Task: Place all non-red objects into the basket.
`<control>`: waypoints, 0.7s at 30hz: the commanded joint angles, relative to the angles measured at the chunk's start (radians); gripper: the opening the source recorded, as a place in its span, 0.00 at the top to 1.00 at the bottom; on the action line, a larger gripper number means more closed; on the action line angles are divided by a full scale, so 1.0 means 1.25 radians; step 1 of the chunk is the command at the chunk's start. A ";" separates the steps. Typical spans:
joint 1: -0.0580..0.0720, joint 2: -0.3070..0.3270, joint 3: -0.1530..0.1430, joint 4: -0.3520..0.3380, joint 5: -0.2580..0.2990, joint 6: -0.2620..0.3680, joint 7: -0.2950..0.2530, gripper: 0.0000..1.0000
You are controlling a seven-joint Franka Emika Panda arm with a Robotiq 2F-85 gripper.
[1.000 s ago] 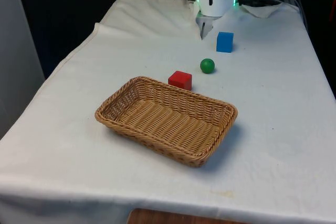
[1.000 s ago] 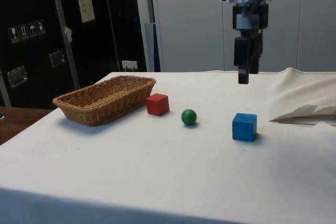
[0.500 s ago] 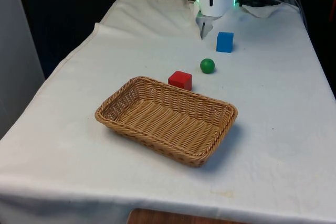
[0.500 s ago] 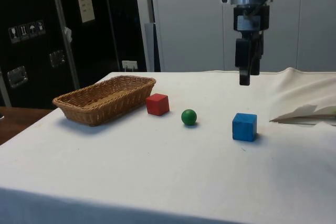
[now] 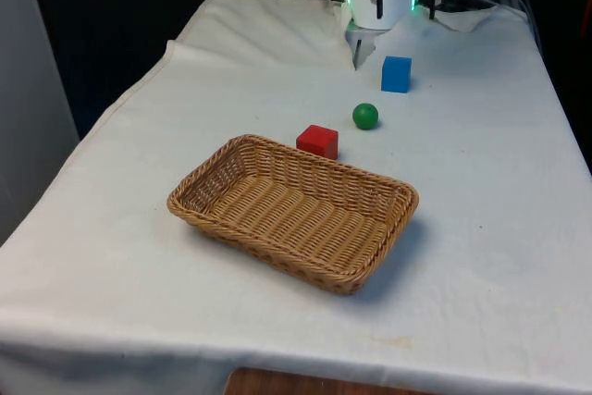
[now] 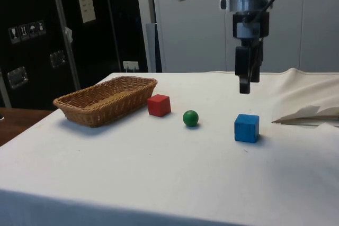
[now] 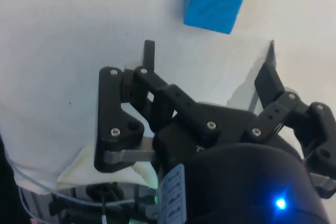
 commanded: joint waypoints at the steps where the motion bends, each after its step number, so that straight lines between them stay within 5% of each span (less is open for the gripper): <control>1: 0.001 0.016 0.001 0.002 0.003 0.018 0.001 0.00; 13: 0.014 0.092 0.003 0.022 0.010 0.071 0.003 0.00; 14: 0.006 0.068 0.005 0.019 0.002 0.048 0.001 0.00; 15: 0.018 0.114 0.004 0.029 0.013 0.086 0.003 0.00; 21: 0.022 0.201 0.007 0.057 0.026 0.135 -0.005 0.00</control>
